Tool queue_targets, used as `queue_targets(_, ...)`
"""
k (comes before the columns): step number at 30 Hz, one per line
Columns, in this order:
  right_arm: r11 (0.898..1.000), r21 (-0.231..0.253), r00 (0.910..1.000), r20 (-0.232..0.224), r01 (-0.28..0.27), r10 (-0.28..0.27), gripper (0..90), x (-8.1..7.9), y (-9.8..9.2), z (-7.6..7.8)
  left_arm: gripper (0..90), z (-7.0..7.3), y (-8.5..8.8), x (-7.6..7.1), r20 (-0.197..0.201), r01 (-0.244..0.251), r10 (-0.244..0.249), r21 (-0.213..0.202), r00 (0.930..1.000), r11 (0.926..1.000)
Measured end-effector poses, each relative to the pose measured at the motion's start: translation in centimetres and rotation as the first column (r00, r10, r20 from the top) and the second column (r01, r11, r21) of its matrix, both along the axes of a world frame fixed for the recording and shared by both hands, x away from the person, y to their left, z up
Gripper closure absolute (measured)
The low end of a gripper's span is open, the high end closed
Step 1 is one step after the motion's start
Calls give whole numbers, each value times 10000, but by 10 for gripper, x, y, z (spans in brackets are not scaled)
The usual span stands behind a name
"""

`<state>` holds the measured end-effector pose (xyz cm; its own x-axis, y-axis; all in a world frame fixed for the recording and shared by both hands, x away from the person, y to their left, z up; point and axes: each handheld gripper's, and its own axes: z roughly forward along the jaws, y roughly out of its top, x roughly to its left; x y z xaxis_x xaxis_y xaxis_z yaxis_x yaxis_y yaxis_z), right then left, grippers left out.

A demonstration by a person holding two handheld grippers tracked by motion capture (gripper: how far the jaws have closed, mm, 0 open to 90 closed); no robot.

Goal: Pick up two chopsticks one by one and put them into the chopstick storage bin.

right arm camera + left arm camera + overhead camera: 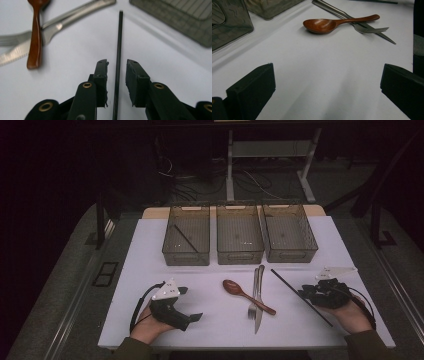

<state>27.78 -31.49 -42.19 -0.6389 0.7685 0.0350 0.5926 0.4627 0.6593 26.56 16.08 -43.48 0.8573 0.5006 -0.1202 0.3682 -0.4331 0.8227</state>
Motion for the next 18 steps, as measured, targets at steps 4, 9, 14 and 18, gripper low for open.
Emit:
queue_targets(4,9999,-91,9998,-153,110,-111,737,-9,-7,-5,0,0,0,0,-7,20,-20,55,10000,10000)
queue_targets(9,9991,-358,9991,-338,236,-248,760,-13,-13,-12,0,0,0,0,-32,-9,9,18,10000,10000)
queue_targets(14,9985,-501,9985,-490,204,-228,783,-12,-11,-17,0,0,-1,0,-2,23,-23,51,10000,10000)
queue_targets(18,9974,-710,9986,-499,136,-172,799,-12,-9,-19,0,0,-1,-1,-11,26,-26,61,10000,10000)
